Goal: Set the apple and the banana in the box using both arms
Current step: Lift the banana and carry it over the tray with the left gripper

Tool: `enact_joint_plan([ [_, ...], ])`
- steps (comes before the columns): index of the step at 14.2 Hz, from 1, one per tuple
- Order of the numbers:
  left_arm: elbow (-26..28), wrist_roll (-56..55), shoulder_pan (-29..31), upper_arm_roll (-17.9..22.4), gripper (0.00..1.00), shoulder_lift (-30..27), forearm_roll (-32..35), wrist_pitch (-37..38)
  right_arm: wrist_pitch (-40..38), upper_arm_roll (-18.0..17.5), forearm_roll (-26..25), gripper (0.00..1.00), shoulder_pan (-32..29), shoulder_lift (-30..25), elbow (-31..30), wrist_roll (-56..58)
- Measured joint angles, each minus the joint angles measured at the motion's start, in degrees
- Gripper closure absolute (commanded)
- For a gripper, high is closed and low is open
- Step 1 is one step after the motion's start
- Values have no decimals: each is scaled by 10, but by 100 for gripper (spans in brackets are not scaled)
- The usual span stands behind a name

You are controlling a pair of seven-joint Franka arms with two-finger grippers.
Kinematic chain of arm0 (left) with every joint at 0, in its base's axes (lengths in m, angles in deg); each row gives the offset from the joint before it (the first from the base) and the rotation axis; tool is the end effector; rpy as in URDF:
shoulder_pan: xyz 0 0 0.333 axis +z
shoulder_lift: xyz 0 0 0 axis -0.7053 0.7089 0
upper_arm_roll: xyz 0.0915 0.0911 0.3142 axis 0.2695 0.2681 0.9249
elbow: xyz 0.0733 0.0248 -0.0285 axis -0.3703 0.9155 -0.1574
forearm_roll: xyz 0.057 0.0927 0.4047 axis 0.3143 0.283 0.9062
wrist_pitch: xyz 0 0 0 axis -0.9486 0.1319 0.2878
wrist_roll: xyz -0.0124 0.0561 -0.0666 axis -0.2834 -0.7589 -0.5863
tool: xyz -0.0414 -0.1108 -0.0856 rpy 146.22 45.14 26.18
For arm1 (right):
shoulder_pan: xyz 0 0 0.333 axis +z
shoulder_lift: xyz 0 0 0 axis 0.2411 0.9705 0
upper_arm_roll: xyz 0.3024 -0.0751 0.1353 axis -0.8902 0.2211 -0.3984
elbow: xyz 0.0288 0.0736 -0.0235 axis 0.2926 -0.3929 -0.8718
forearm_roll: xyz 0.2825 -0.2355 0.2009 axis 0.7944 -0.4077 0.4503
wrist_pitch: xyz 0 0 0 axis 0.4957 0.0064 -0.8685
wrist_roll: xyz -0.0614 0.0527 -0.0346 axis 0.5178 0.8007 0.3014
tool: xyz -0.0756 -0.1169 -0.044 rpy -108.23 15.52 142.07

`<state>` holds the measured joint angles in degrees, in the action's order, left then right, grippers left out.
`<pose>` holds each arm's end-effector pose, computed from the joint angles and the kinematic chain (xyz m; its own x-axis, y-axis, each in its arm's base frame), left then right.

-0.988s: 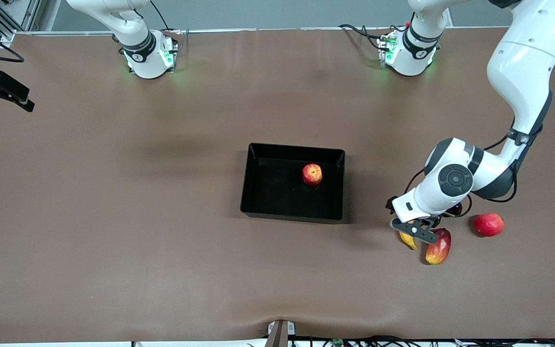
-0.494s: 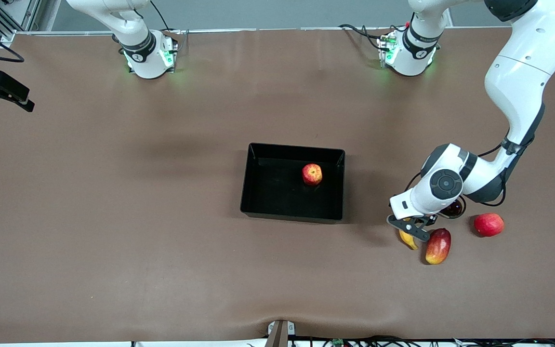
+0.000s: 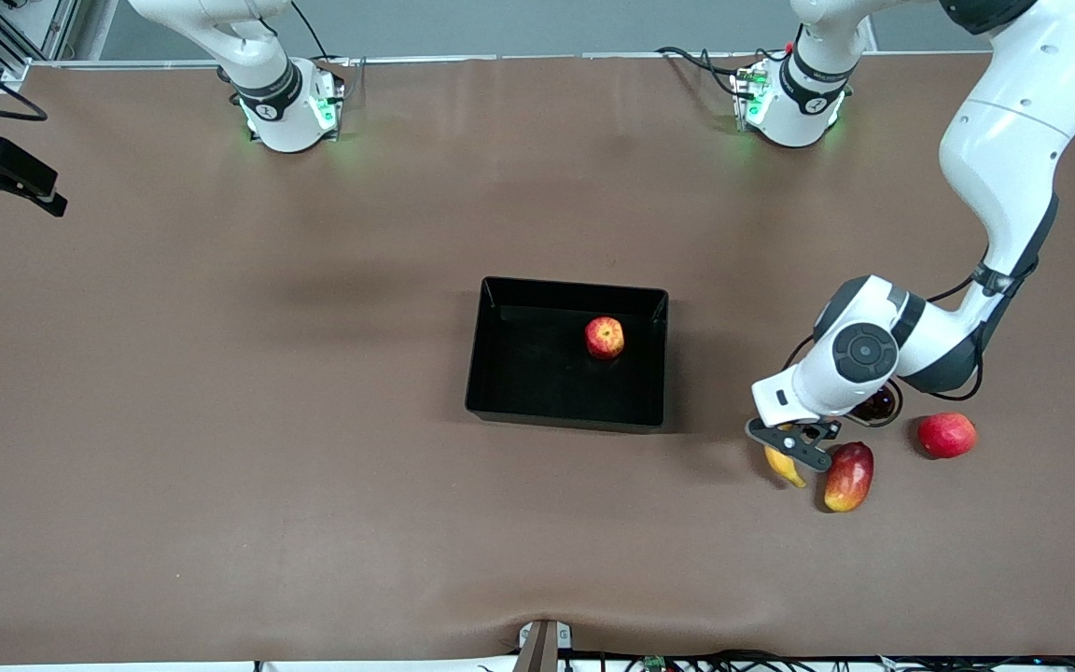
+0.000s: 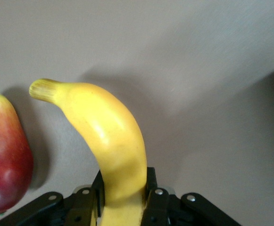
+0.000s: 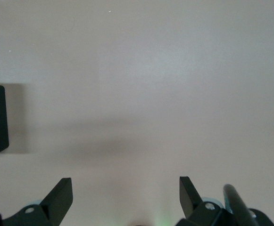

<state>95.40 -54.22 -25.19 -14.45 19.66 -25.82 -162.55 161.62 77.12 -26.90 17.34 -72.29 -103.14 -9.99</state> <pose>0.6857 -0.1607 0.1965 0.8428 -0.5380 0.0154 -0.5349 -0.8405 -0.0868 0.5361 -0.0225 0.6503 0.9977 -0.0665 -0.0106 -0.0664 -0.9978 0.0089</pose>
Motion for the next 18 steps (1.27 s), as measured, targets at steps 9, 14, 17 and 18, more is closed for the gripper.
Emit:
enact_joint_plan([
  [9, -122, -163, -138, -87, 100, -27, -51, 141, 0, 3, 0, 0, -2, 1, 0, 0],
  [14, -172, -296, -293, -24, 100, 6, -52, 142, 0, 4, 0, 0, -2, 1, 0, 0],
  [17, -210, -349, -367, 15, 100, 40, -55, 132, 0, 4, 0, 0, -2, 1, -1, 0],
  [18, -218, -362, -380, 21, 100, 49, -56, 123, 0, 4, 0, 0, -2, 1, -1, 0],
])
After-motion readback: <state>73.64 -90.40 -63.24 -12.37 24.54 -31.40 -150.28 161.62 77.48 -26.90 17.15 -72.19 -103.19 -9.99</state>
